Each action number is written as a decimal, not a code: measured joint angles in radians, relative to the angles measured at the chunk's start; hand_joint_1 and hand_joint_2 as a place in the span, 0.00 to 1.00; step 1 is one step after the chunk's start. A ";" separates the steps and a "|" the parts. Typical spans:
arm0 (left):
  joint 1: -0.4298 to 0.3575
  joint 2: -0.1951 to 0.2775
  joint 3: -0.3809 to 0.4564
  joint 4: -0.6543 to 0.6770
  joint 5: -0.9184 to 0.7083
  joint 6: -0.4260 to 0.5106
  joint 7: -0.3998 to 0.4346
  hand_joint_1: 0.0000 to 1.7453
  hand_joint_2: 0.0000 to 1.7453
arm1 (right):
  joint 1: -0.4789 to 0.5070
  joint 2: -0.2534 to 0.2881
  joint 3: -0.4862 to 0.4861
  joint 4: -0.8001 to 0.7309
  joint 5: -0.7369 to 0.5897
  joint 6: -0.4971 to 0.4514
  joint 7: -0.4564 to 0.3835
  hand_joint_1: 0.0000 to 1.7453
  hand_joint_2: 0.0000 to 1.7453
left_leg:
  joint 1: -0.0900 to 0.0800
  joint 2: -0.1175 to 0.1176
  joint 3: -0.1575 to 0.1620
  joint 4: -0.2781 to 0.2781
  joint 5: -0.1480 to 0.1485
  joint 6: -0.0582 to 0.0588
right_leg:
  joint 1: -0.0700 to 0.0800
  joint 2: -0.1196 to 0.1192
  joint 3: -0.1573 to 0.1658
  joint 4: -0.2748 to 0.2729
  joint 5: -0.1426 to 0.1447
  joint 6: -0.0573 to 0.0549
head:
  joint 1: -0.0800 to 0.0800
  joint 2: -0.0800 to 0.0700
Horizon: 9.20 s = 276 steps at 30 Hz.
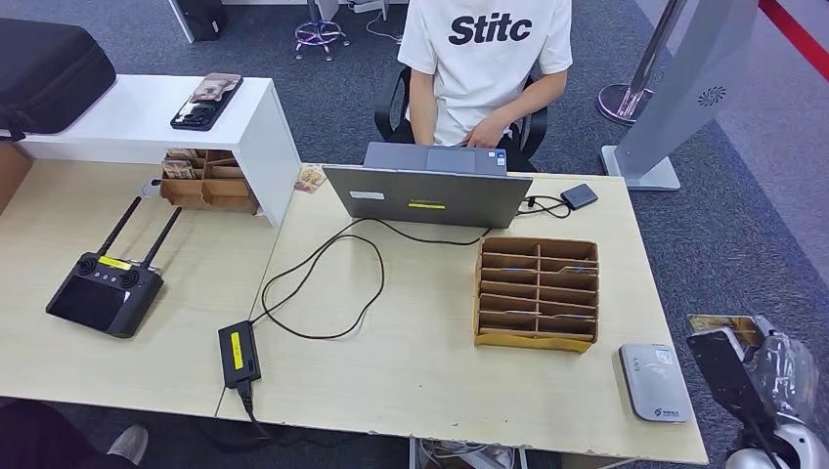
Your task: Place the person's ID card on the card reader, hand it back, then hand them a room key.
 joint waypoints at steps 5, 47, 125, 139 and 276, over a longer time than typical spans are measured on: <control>0.000 0.000 0.000 0.000 -0.001 0.000 -0.001 0.00 1.00 | 0.000 0.000 -0.014 0.018 0.004 0.006 0.010 1.00 1.00 | 0.000 0.000 0.000 0.000 0.000 0.000 | 0.000 0.000 0.000 0.000 0.000 0.000 | 0.000 0.000; 0.000 -0.001 0.000 0.001 -0.012 -0.008 0.004 0.00 1.00 | 0.049 0.087 -0.020 0.100 -0.029 0.046 0.016 1.00 1.00 | 0.000 0.000 0.000 0.000 0.000 0.000 | 0.000 0.000 0.000 0.000 0.000 0.000 | 0.000 0.000; -0.007 -0.009 0.000 0.004 -0.075 -0.041 -0.047 0.00 1.00 | -0.573 -0.058 0.582 0.075 0.372 0.085 0.271 1.00 1.00 | 0.000 0.004 0.000 0.000 0.004 0.000 | 0.000 0.003 -0.001 0.001 0.003 0.000 | 0.000 0.000; -0.008 -0.008 -0.001 0.004 -0.122 -0.051 -0.035 0.00 1.00 | -0.851 -0.085 0.623 0.494 0.498 0.092 0.357 1.00 1.00 | 0.000 0.003 0.000 0.000 0.004 0.000 | 0.000 0.003 -0.001 0.001 0.003 0.000 | 0.000 0.000; 0.005 -0.036 -0.001 0.011 -0.016 -0.023 -0.030 0.00 1.00 | 0.126 0.027 0.456 -0.171 0.062 0.026 0.074 0.00 1.00 | 0.000 -0.001 -0.002 0.000 0.002 0.001 | 0.001 -0.001 -0.002 0.000 0.001 0.000 | 0.000 0.000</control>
